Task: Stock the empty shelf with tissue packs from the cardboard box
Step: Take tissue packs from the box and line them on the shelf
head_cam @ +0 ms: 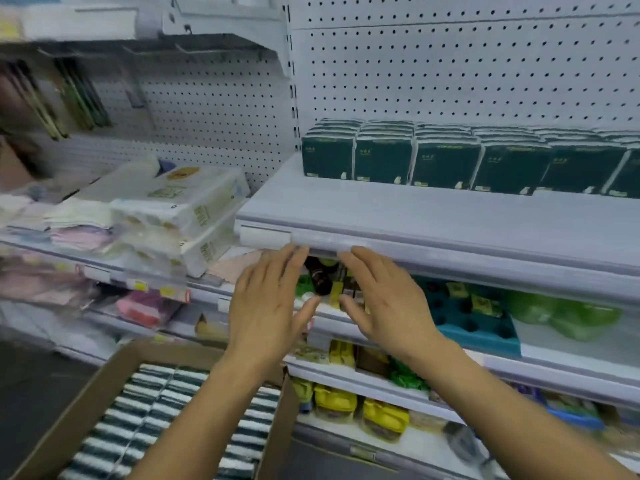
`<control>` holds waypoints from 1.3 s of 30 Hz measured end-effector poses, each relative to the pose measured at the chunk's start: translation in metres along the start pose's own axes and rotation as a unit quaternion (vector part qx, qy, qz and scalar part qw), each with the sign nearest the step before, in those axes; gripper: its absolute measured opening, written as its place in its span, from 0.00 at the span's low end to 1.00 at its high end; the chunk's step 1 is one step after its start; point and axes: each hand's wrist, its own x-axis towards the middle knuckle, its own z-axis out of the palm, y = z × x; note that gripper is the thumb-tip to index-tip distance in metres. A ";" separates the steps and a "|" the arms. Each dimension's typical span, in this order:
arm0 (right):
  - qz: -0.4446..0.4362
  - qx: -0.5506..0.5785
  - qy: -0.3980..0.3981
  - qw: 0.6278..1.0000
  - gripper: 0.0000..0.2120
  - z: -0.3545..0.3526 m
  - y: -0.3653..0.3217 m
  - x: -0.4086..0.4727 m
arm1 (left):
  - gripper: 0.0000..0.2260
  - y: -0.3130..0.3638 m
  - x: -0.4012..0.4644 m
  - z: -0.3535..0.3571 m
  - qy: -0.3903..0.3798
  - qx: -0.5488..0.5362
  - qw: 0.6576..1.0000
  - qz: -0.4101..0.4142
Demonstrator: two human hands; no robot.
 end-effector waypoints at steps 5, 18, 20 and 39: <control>0.025 0.053 -0.053 0.997 0.28 0.046 -0.075 0.004 | 0.33 -0.071 -0.061 -0.014 -0.067 0.025 0.996 -0.050; 0.107 0.097 -0.212 0.967 0.25 0.156 -0.208 -0.038 | 0.32 -0.205 -0.192 0.013 -0.276 -0.024 0.956 -0.094; 0.116 0.093 -0.250 0.957 0.24 0.172 -0.209 -0.050 | 0.32 -0.216 -0.211 0.029 -0.309 -0.034 0.944 -0.112; -0.058 -0.008 -0.512 0.857 0.21 0.325 -0.207 -0.145 | 0.17 -0.207 -0.341 0.144 -0.470 -0.216 0.840 -0.162</control>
